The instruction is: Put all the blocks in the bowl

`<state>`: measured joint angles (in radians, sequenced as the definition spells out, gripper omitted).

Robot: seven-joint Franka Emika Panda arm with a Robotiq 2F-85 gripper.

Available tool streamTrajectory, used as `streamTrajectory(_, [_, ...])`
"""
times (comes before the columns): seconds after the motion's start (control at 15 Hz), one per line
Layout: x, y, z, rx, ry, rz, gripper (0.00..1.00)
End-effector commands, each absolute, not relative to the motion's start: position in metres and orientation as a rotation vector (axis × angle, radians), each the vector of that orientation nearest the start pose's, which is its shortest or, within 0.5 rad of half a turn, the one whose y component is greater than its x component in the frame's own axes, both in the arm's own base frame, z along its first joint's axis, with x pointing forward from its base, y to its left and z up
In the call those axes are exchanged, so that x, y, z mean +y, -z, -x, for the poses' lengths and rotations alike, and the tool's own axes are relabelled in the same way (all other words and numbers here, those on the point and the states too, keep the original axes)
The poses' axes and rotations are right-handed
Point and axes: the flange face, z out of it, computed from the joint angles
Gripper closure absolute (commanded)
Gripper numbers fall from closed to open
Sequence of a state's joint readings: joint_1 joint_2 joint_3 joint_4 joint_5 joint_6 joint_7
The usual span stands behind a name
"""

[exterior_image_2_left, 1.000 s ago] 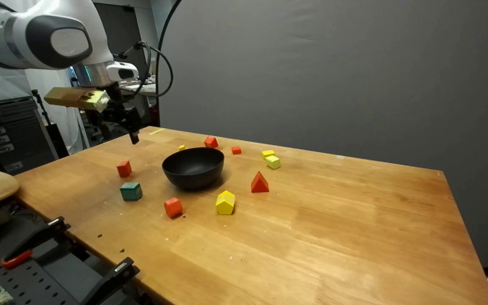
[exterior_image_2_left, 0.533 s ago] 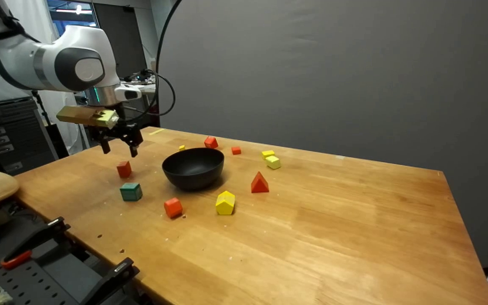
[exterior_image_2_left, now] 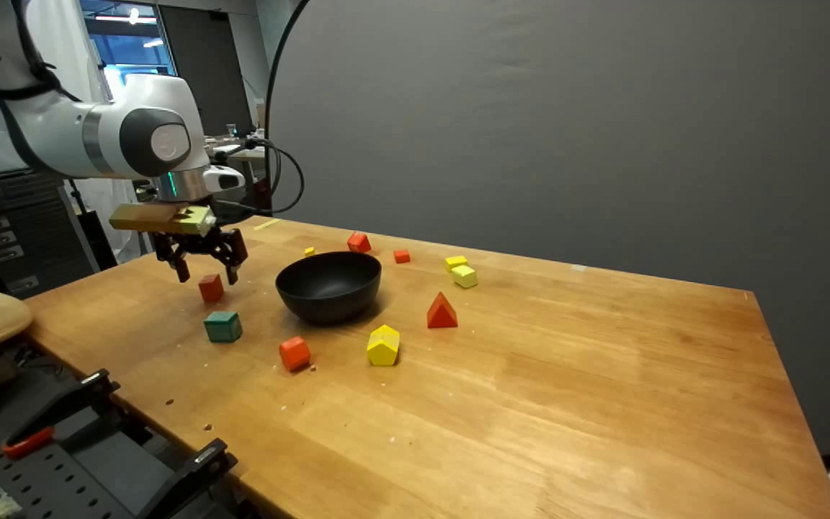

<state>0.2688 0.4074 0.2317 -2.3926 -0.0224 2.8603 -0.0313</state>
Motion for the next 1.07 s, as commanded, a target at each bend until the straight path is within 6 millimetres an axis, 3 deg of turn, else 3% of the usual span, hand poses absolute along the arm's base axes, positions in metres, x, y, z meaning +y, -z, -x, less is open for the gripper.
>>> streamTrajectory(0.0, [0.254,-0.158,-0.448,-0.827,0.104,2.927,0.34])
streamTrajectory(0.27, [0.255,-0.175,-0.449,-0.794,0.131,2.920,0.65])
streamTrajectory(0.47, [0.231,-0.197,-0.449,-0.696,0.164,2.944,0.88])
streamTrajectory(0.6, [0.204,-0.215,-0.452,-0.563,0.222,2.953,0.85])
streamTrajectory(1.0, [0.102,-0.295,-0.448,-0.101,0.522,2.967,0.85])
